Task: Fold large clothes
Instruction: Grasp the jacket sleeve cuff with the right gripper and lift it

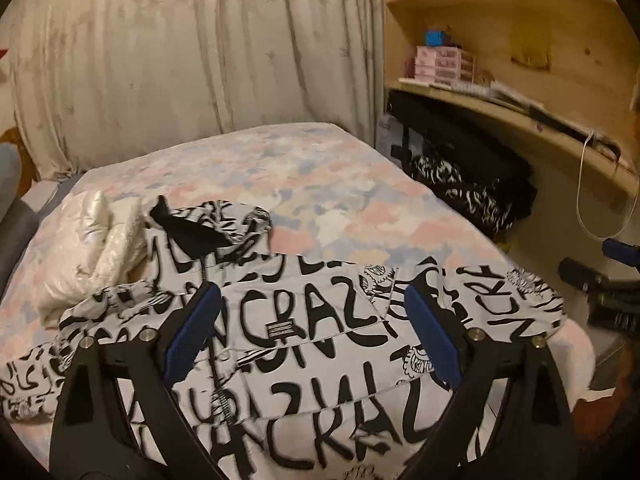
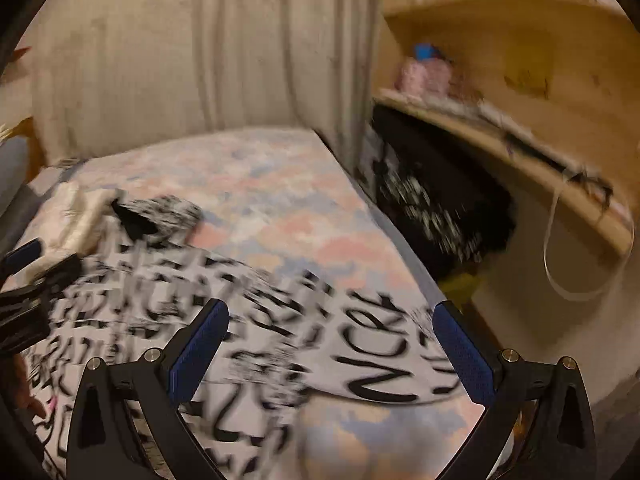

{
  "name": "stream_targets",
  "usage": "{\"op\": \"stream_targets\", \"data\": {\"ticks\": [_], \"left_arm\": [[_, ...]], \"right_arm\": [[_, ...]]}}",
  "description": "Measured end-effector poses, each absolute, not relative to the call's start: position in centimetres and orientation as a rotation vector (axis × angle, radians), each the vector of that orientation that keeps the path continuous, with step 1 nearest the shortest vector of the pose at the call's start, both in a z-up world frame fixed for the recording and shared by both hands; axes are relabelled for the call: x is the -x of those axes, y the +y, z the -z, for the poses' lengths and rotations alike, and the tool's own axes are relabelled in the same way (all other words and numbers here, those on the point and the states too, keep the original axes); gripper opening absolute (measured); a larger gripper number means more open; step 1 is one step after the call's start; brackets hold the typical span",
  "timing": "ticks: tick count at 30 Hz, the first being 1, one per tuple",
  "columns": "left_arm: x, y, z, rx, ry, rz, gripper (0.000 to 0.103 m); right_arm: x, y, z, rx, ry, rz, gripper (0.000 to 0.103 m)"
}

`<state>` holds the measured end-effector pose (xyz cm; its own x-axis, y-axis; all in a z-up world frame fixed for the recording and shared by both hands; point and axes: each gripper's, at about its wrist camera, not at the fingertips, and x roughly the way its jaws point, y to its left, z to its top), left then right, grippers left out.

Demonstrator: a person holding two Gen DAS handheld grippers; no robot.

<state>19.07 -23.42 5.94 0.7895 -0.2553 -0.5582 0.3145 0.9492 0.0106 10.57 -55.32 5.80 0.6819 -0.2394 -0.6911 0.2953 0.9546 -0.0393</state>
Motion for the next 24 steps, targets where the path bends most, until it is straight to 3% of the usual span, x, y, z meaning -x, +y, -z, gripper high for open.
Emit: {"op": "stream_targets", "data": {"ticks": [13, 24], "left_arm": [[-26.0, -31.6, 6.3, -0.027, 0.795, 0.340, 0.085], [-28.4, -33.0, 11.4, -0.004, 0.907, 0.337, 0.075]], "right_arm": [[-10.7, -77.2, 10.4, -0.631, 1.023, 0.511, 0.092], [-9.2, -80.4, 17.4, -0.843, 1.041, 0.561, 0.092]]}}
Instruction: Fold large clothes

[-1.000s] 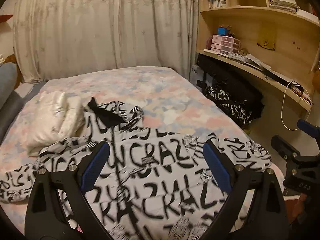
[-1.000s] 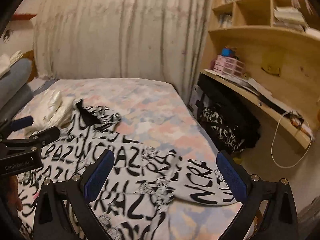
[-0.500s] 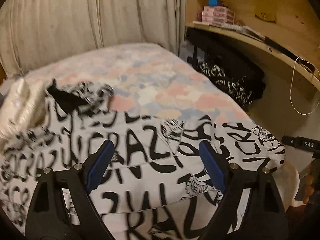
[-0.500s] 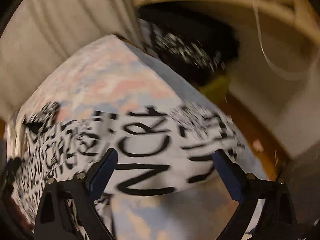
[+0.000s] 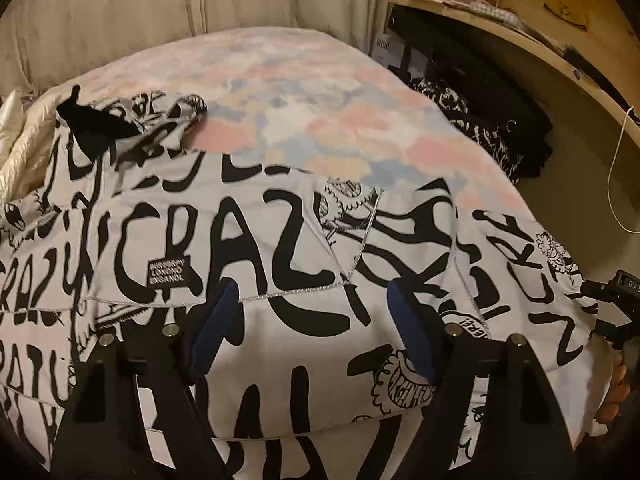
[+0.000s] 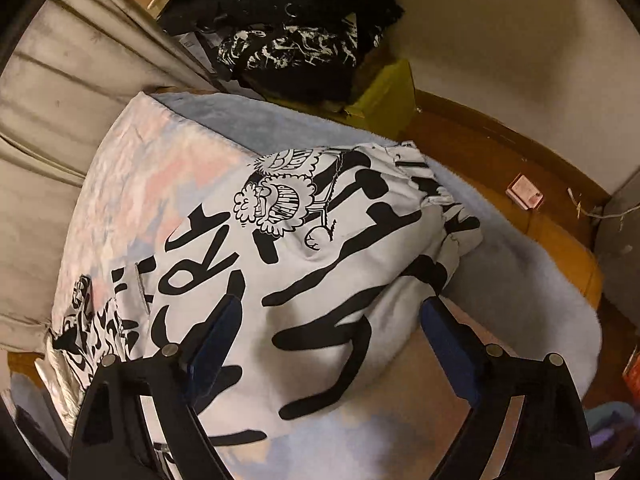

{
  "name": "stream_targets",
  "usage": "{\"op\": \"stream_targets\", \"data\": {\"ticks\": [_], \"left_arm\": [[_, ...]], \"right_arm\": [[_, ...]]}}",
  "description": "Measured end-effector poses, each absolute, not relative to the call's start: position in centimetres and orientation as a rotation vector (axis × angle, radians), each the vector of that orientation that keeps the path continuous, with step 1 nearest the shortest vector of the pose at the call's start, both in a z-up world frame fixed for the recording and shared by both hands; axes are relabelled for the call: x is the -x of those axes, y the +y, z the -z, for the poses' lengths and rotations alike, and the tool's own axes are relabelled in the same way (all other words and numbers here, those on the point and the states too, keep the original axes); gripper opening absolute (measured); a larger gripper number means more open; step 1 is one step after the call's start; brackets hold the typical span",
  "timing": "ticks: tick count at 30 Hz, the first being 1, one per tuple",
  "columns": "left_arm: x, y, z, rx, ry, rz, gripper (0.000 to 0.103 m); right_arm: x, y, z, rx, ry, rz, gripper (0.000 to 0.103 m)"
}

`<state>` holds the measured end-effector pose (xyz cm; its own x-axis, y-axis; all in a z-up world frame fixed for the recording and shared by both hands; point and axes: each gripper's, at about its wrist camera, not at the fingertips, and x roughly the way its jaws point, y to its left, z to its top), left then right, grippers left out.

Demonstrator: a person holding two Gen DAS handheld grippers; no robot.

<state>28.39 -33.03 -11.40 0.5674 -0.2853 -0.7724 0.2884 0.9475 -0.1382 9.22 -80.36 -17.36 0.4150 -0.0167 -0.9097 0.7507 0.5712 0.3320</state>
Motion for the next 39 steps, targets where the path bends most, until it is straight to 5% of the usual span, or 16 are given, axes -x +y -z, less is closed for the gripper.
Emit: {"op": "stream_targets", "data": {"ticks": [3, 5, 11, 23, 31, 33, 35, 39], "left_arm": [[-28.6, -33.2, 12.0, -0.006, 0.920, 0.353, 0.075], [-28.5, -33.1, 12.0, -0.012, 0.923, 0.358, 0.075], [-27.2, -32.4, 10.3, -0.090, 0.913, 0.397, 0.075], [-24.5, -22.0, 4.9, -0.019, 0.860, 0.314, 0.075], [-23.2, -9.8, 6.4, 0.163, 0.912, 0.215, 0.076], [-22.7, -7.9, 7.6, 0.176, 0.935, 0.207, 0.076], [-22.1, -7.1, 8.7, 0.178, 0.947, 0.210, 0.076], [-21.3, -6.6, 10.2, 0.206, 0.964, 0.250, 0.076]], "right_arm": [[-9.8, -79.9, 18.2, -0.865, 1.030, 0.577, 0.090], [-10.7, -79.5, 18.8, -0.824, 1.049, 0.602, 0.053], [-11.3, -78.7, 17.7, -0.768, 0.987, 0.591, 0.007], [-18.1, -55.9, 1.4, -0.075, 0.665, 0.299, 0.004], [-21.6, -35.2, 5.8, 0.121, 0.746, -0.075, 0.006], [-21.6, -31.9, 8.5, 0.118, 0.803, -0.145, 0.022], [-21.2, -29.6, 10.7, 0.124, 0.845, -0.181, 0.049], [-18.6, -27.9, 12.5, 0.130, 0.885, -0.205, 0.053]]}}
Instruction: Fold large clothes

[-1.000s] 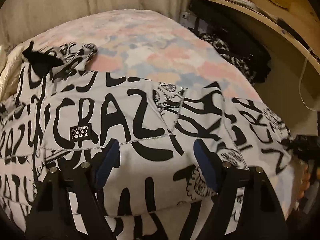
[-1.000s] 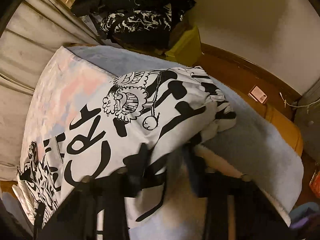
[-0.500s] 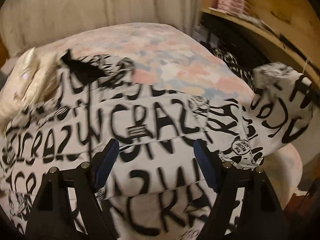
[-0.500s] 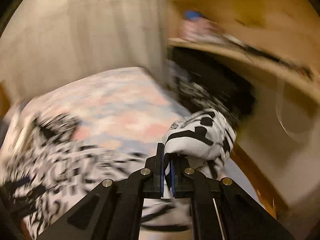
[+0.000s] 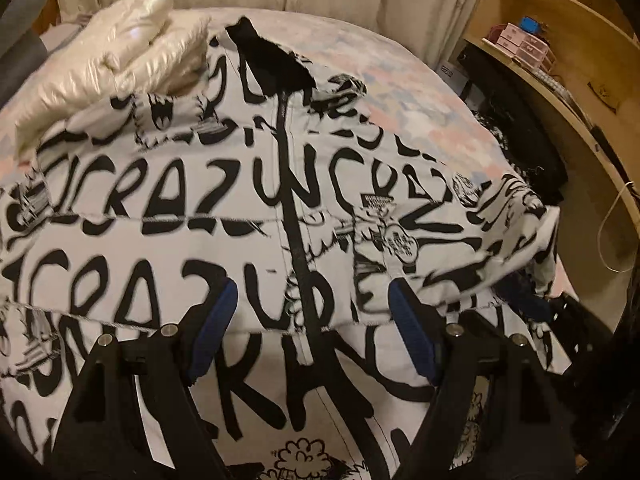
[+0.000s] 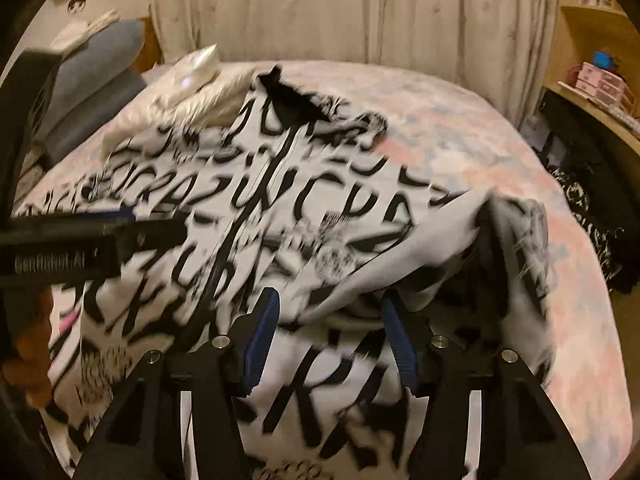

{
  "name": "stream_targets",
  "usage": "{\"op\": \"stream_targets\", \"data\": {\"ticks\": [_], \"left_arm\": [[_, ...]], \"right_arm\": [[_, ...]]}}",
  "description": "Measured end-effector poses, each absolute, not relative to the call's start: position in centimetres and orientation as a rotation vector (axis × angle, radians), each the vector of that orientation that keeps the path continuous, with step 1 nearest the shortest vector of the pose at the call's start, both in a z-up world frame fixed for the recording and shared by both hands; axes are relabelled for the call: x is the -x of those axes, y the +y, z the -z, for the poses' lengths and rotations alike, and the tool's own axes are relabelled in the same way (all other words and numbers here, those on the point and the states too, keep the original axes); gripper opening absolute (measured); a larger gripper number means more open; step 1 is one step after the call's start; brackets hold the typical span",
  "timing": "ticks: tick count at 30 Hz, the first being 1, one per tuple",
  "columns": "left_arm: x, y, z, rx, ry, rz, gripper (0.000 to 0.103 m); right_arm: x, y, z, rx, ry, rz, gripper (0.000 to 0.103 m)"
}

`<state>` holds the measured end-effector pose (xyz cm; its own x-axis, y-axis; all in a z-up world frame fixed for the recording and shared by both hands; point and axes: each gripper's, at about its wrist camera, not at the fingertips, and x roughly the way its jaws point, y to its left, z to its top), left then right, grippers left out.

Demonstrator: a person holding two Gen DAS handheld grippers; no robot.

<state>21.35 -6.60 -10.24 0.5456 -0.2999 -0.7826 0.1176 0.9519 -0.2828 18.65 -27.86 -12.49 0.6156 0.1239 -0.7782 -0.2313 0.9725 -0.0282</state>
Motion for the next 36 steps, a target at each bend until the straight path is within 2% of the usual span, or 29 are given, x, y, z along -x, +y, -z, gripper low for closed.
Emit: {"op": "stream_targets", "data": {"ticks": [10, 19, 26, 27, 29, 30, 31, 33, 36], "left_arm": [[-22.8, -8.8, 13.3, 0.440, 1.101, 0.456, 0.076], [-24.3, -10.5, 17.5, 0.821, 1.194, 0.565, 0.076], [-26.3, -11.8, 20.2, 0.936, 1.197, 0.533, 0.075], [-26.7, -12.1, 20.6, 0.946, 1.198, 0.518, 0.072], [-27.5, -12.8, 20.9, 0.933, 1.201, 0.480, 0.054], [-28.0, -13.4, 20.7, 0.898, 1.205, 0.452, 0.033], [-28.4, -14.0, 20.1, 0.823, 1.207, 0.408, 0.018], [-28.7, -15.1, 18.0, 0.647, 1.162, 0.357, 0.008], [-28.2, -16.6, 12.0, 0.383, 0.970, 0.315, 0.007]], "right_arm": [[-12.1, -38.3, 10.9, -0.093, 0.872, -0.118, 0.054], [-11.2, -39.9, 11.8, -0.169, 0.883, -0.105, 0.054], [-11.0, -40.7, 12.0, -0.196, 0.872, -0.094, 0.054], [-11.0, -40.7, 12.0, -0.192, 0.871, -0.093, 0.054], [-11.1, -40.5, 11.9, -0.179, 0.868, -0.087, 0.054], [-10.9, -40.5, 11.8, -0.173, 0.866, -0.084, 0.054], [-10.7, -40.5, 11.7, -0.165, 0.864, -0.081, 0.054], [-10.7, -40.3, 11.4, -0.152, 0.857, -0.079, 0.054], [-10.4, -40.4, 10.5, -0.133, 0.838, -0.075, 0.054]]}}
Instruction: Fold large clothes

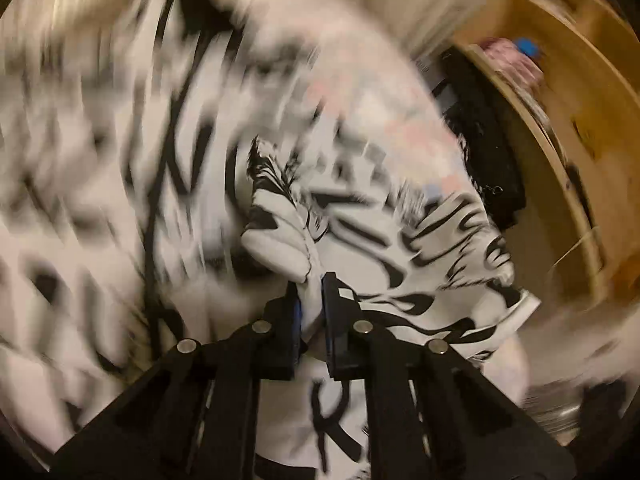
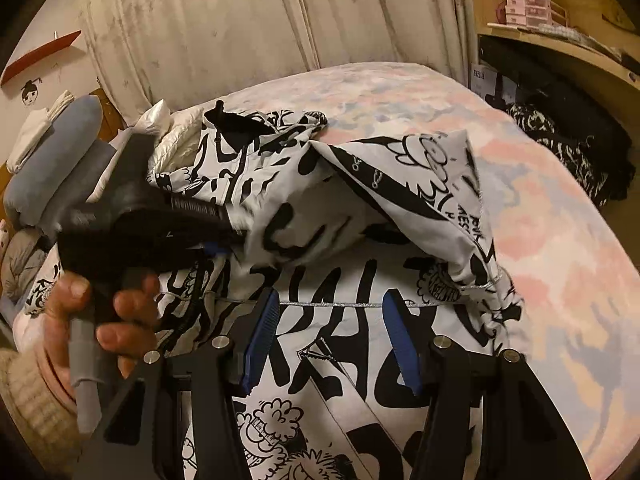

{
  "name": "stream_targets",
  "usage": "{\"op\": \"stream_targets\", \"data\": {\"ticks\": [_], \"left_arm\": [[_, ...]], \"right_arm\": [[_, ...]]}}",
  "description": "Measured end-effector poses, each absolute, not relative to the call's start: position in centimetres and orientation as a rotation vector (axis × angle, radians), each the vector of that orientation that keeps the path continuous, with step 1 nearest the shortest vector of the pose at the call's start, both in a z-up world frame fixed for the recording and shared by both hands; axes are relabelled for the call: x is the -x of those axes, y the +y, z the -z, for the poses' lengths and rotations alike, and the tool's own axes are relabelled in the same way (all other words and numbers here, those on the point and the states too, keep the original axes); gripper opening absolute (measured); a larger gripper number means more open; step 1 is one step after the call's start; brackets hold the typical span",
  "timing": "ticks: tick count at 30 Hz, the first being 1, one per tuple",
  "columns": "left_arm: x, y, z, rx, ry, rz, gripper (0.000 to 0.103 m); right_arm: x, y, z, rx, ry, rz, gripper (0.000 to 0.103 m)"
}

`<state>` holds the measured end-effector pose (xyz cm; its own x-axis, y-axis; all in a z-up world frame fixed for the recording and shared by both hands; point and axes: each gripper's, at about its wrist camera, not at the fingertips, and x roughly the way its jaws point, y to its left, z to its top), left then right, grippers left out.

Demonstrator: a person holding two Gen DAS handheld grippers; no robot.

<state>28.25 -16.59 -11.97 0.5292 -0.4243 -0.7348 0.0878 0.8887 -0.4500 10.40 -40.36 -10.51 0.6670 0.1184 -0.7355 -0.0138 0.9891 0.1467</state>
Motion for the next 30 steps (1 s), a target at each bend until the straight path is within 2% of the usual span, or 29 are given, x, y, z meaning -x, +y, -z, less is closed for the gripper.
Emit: {"op": "stream_targets", "data": {"ticks": [4, 6, 9, 11, 13, 15, 17, 19, 21, 24, 30], "left_arm": [[-26.1, -15.1, 5.1, 0.203, 0.693, 0.231, 0.007], [-25.1, -13.3, 4.3, 0.168, 0.661, 0.188, 0.007], [-24.9, -11.3, 7.5, 0.141, 0.772, 0.140, 0.009], [-25.1, -10.0, 11.4, 0.155, 0.925, 0.122, 0.015], [-25.0, -8.3, 15.0, 0.217, 1.056, 0.119, 0.029], [-24.5, -6.6, 16.6, 0.312, 1.105, 0.146, 0.035], [-24.6, -5.3, 16.3, 0.367, 1.086, 0.162, 0.047], [-25.0, -4.1, 15.6, 0.370, 1.062, 0.155, 0.064], [-25.8, -2.5, 14.7, 0.366, 1.046, 0.164, 0.070], [-27.1, -0.8, 14.4, 0.329, 1.047, 0.149, 0.070], [-31.8, 0.1, 16.6, 0.297, 1.127, 0.117, 0.070]], "right_arm": [[-10.1, -40.5, 8.9, -0.133, 0.805, -0.070, 0.054], [-10.1, -40.6, 8.3, -0.129, 0.801, -0.069, 0.054], [-10.3, -40.5, 8.1, -0.107, 0.830, -0.060, 0.057], [-10.9, -40.4, 8.1, -0.089, 0.853, -0.050, 0.075], [-11.3, -40.7, 8.4, -0.072, 0.879, -0.042, 0.081], [-11.9, -41.4, 8.6, -0.091, 0.908, -0.051, 0.081], [-12.9, -42.7, 8.6, -0.132, 0.931, -0.061, 0.081], [-14.1, -44.0, 8.2, -0.164, 0.947, -0.055, 0.081], [-15.5, -45.6, 7.8, -0.175, 0.952, -0.042, 0.084], [-19.2, -47.9, 8.0, -0.191, 0.969, -0.002, 0.085], [-28.5, -53.3, 12.4, -0.280, 1.074, 0.083, 0.085]]}}
